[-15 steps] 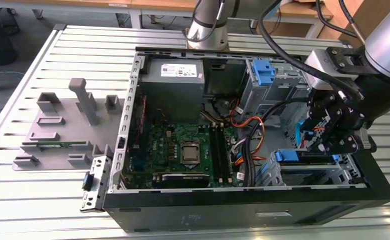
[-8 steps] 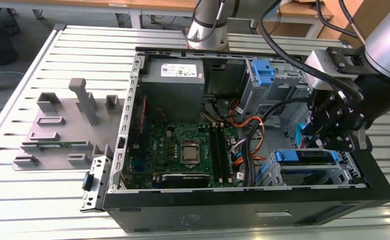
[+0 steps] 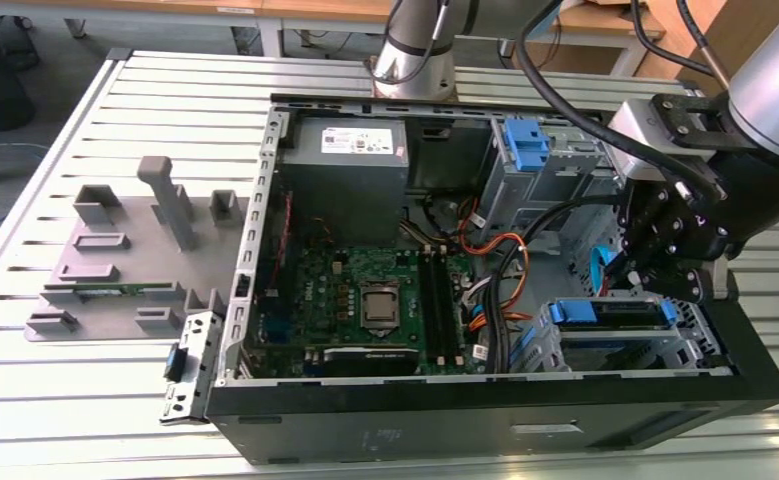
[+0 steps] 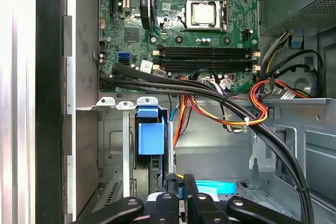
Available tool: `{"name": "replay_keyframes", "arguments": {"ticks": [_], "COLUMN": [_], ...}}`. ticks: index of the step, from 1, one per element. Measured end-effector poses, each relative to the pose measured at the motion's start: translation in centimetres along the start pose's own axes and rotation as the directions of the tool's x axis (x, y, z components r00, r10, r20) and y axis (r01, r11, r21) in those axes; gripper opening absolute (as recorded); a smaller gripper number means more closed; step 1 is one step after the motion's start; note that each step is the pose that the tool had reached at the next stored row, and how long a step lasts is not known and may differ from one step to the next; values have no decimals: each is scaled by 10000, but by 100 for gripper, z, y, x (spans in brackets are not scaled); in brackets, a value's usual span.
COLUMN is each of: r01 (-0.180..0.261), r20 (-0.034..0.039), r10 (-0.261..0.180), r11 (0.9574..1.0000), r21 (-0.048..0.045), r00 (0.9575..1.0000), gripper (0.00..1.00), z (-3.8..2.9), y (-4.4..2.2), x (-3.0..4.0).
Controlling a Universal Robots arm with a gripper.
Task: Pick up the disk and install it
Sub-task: 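Insert the first disk wire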
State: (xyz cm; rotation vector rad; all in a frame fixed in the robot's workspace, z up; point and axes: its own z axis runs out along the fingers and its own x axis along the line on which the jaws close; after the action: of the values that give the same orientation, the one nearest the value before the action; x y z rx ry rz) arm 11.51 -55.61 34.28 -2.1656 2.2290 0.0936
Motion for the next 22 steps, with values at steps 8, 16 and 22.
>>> {"name": "replay_keyframes", "arguments": {"ticks": [8,16,22], "r01": [0,0,0], "r20": [0,1,1], "r10": [0,0,0], "r11": [10000,10000,10000], "r21": [0,0,0], "r00": [10000,10000,10000], "gripper": [16,16,16], "z": [1,-2,-6], "y": [0,-1,-5], "x": [0,53,126]}}
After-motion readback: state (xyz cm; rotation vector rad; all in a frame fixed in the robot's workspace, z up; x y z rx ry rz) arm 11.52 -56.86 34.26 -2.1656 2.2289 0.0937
